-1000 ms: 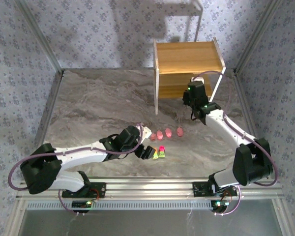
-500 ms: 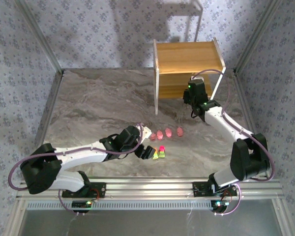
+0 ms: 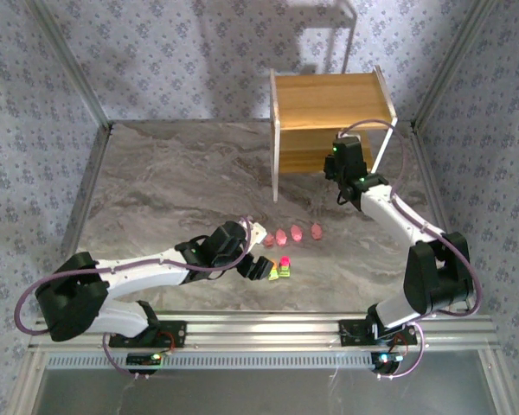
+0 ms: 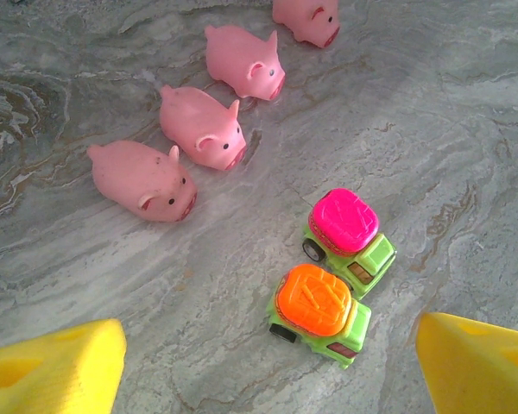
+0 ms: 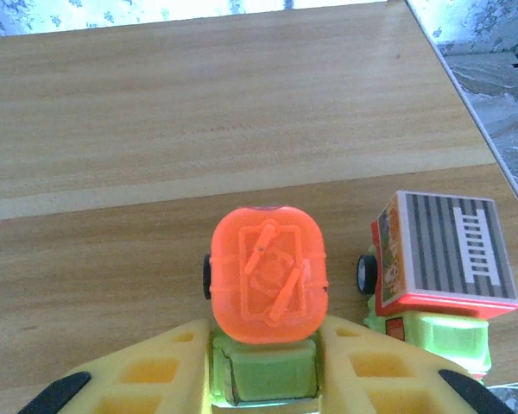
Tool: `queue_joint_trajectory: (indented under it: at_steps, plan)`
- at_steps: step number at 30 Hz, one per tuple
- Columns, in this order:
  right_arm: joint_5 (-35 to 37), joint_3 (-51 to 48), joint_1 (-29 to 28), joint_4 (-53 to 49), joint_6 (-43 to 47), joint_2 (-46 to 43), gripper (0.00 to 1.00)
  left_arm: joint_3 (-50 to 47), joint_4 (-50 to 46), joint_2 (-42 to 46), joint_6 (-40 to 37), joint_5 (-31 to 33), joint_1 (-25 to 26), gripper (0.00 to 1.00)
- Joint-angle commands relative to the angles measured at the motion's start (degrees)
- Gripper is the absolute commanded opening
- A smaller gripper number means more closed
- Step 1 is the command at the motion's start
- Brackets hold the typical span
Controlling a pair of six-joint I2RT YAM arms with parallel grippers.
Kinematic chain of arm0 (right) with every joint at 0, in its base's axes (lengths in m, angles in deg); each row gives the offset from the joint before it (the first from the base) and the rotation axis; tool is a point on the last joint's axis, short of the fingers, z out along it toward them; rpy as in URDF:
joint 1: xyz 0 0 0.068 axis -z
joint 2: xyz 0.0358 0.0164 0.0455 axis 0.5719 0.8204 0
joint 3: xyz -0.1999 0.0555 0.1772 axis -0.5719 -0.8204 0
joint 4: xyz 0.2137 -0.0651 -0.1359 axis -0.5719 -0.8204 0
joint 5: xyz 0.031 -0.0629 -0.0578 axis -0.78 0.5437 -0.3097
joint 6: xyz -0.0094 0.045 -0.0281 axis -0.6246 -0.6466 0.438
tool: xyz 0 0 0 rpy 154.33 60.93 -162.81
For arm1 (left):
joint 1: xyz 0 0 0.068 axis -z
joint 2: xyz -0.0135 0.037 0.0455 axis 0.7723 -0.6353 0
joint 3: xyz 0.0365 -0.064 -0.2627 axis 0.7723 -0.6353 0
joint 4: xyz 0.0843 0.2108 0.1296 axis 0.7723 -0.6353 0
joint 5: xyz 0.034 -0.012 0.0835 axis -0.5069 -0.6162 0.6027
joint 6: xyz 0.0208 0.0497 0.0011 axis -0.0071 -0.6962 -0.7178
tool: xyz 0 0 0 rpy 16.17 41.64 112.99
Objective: Place and organize the plastic toys onto the shelf
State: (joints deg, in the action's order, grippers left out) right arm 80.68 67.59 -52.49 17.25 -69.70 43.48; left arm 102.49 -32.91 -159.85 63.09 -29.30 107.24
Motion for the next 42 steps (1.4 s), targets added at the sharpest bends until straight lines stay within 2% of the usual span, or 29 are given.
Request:
queue_joint_trajectory:
  at_steps: [1, 33, 42]
  plan:
    - [-0.44, 2.24, 0.60, -0.48, 1.26, 0.89, 0.31, 1.82, 0.22, 0.05, -0.76, 0.23, 0.36, 0.87]
    - [-1.85, 1.95, 1.15, -0.95, 1.29, 2.02, 0.30, 2.07, -0.20, -0.18, -0.81, 0.41, 0.36, 0.87]
    - [-1.70, 2.06, 0.91, -0.92, 1.52, 1.89, 0.34, 2.07, -0.30, 0.03, -0.81, 0.49, 0.36, 0.87]
